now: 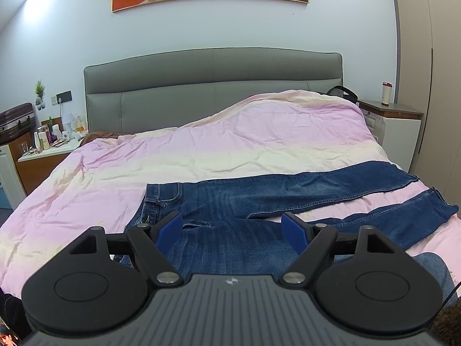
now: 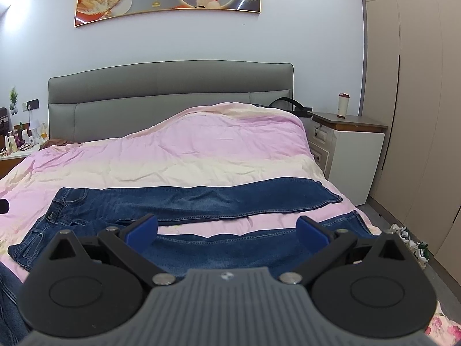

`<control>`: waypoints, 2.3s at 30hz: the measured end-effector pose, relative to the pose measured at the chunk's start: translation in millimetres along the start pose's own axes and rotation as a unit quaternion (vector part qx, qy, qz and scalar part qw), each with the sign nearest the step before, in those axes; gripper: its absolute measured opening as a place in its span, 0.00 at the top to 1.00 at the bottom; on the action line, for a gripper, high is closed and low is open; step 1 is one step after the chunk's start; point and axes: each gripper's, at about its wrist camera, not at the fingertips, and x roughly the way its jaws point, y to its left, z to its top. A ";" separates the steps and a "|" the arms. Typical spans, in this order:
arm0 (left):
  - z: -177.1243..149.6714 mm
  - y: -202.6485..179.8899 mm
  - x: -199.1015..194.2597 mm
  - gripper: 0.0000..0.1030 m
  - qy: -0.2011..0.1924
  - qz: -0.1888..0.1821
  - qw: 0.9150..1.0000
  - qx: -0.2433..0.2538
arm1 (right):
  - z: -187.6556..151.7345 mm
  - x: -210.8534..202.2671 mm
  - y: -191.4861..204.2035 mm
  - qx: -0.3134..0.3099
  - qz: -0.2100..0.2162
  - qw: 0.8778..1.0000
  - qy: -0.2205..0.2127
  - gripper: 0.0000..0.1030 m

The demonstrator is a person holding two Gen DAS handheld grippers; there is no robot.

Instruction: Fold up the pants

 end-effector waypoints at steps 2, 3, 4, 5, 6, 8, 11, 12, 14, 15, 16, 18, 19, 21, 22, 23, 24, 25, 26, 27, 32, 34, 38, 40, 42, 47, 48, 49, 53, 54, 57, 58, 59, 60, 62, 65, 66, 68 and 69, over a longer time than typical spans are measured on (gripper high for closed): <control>-0.4 0.2 -0.6 0.11 0.000 0.000 1.000 0.000 | 0.0 -0.7 0.9 -0.001 0.000 1.000 0.000 0.05; -0.4 0.0 -0.5 0.11 0.000 0.000 1.000 0.000 | 0.4 -1.0 1.0 -0.001 0.000 1.000 -0.001 0.05; -0.2 -0.3 -0.5 0.11 0.000 0.000 1.000 0.000 | 0.6 -1.0 0.8 -0.002 0.000 1.000 0.000 0.05; -0.2 -0.4 -1.1 0.11 -0.001 0.000 1.000 0.000 | 1.0 -0.9 1.1 -0.003 0.000 1.000 0.000 0.05; -0.2 -0.5 -1.3 0.11 -0.001 0.000 1.000 0.000 | 1.0 -0.9 1.2 -0.003 -0.001 1.000 0.000 0.05; 0.3 -1.2 -1.4 0.11 0.000 0.001 1.000 0.001 | 1.6 -1.0 1.2 -0.002 0.000 1.000 0.000 0.05; 1.4 -1.0 -1.4 0.11 0.002 0.001 1.000 0.000 | 2.9 -0.8 1.2 -0.001 0.000 1.000 0.000 0.05; 1.8 -1.2 -1.4 0.11 0.002 0.002 1.000 0.000 | 3.0 -0.7 1.2 -0.002 -0.001 1.000 0.001 0.05; 1.9 -0.9 -1.6 0.11 0.001 0.002 1.000 0.000 | 3.5 -0.6 1.1 -0.001 0.000 1.000 0.001 0.05; 1.6 -0.8 -1.7 0.11 0.001 0.002 1.000 0.000 | 3.5 -0.4 1.1 -0.001 -0.001 1.000 0.001 0.05; 1.5 -0.8 -1.7 0.11 0.001 0.002 1.000 0.000 | 3.5 -0.1 1.2 -0.001 -0.001 1.000 0.001 0.05; 1.4 -0.8 -1.9 0.11 0.001 0.002 1.000 0.000 | 3.3 0.1 1.9 0.000 -0.002 1.000 0.002 0.05; 1.4 -0.8 -1.8 0.11 0.001 0.002 1.000 0.000 | 3.3 0.3 2.0 0.000 -0.002 1.000 0.003 0.05; 1.5 -0.7 -2.0 0.11 0.000 0.002 1.000 0.001 | 3.3 0.7 2.7 0.001 -0.002 1.000 0.004 0.05; 1.4 -0.6 -1.8 0.11 0.001 0.002 1.000 0.000 | 3.3 0.8 3.0 0.002 -0.002 1.000 0.004 0.05; 1.4 -0.7 -1.8 0.11 0.001 0.002 1.000 0.000 | 3.3 1.1 3.1 0.002 -0.002 1.000 0.004 0.05; 1.5 -0.7 -1.7 0.11 0.001 0.002 1.000 0.000 | 3.3 1.3 3.3 0.003 -0.002 1.000 0.005 0.05; 1.6 -0.6 -1.8 0.11 0.001 0.002 1.000 0.000 | 3.3 1.4 3.4 0.003 -0.002 1.000 0.005 0.05; 1.6 -0.7 -1.8 0.11 0.001 0.002 1.000 0.000 | 3.7 1.6 3.3 0.003 -0.002 1.000 0.006 0.05; 1.7 -0.8 -1.8 0.11 0.001 0.001 1.000 -0.001 | 4.3 1.8 3.1 0.004 -0.002 1.000 0.006 0.05; 1.5 0.5 -2.1 0.11 0.000 0.002 1.000 -0.002 | 4.4 2.4 1.9 0.005 0.001 1.000 0.007 0.05; 1.2 0.2 -2.2 0.11 0.000 0.003 1.000 -0.001 | 4.5 2.7 1.7 0.006 0.002 1.000 0.008 0.05; 0.7 3.0 -4.2 0.11 -0.002 0.004 1.000 -0.003 | 2.8 2.1 1.0 0.008 0.004 1.000 0.007 0.05; 0.9 2.7 -4.0 0.11 -0.001 0.004 1.000 -0.004 | 2.2 2.3 0.4 0.010 0.006 1.000 0.007 0.05; 1.6 4.7 -4.3 0.11 -0.002 0.005 1.000 -0.006 | 1.9 2.9 0.5 0.011 0.007 1.000 0.009 0.05; 2.4 6.7 -4.7 0.11 -0.002 0.004 1.000 -0.007 | 1.7 2.7 1.5 0.010 0.008 1.000 0.008 0.05; 2.2 6.3 -4.7 0.11 -0.002 0.004 1.000 -0.007 | 1.8 2.7 1.5 0.010 0.009 1.000 0.008 0.05; 1.7 5.9 -4.8 0.11 -0.002 0.005 1.000 -0.007 | 2.2 2.9 1.3 0.010 0.010 1.000 0.008 0.05; 2.0 8.3 -5.0 0.11 -0.001 0.005 1.000 -0.009 | 2.3 4.2 2.5 0.008 0.011 1.000 0.008 0.05; 2.4 8.9 -4.9 0.11 -0.001 0.005 1.000 -0.009 | 2.1 4.4 2.7 0.008 0.010 1.000 0.008 0.05; 2.1 9.8 -3.6 0.11 0.001 0.005 1.000 -0.006 | 2.0 4.8 3.4 0.008 0.009 1.000 0.008 0.05; 2.1 11.1 -2.3 0.11 0.001 0.005 1.000 -0.004 | 2.0 5.6 3.1 0.007 0.009 1.000 0.009 0.05; 1.8 12.0 0.1 0.11 0.003 0.006 1.000 0.000 | 2.0 6.7 2.8 0.006 0.007 1.000 0.010 0.05; 1.7 11.7 3.0 0.11 0.005 0.009 1.000 0.005 | 2.1 8.2 2.2 0.005 0.006 1.000 0.012 0.05; 2.7 15.1 8.8 0.11 0.009 0.006 1.000 0.017 | 3.0 12.1 -0.3 0.011 0.007 1.000 0.020 0.05; 3.9 20.3 18.8 0.12 0.021 -0.006 0.999 0.032 | 4.6 18.1 -5.8 0.018 0.006 1.000 0.021 0.05; 4.9 23.1 23.0 0.13 0.027 -0.012 0.999 0.035 | 4.9 20.6 -7.5 0.018 0.005 1.000 0.020 0.05; 6.8 29.7 32.6 0.14 0.037 -0.025 0.998 0.037 | 5.1 28.1 -10.1 0.013 0.004 1.000 0.022 0.05; 8.1 34.1 39.1 0.16 0.044 -0.032 0.998 0.036 | 4.7 32.7 -11.6 0.010 0.009 1.000 0.021 0.05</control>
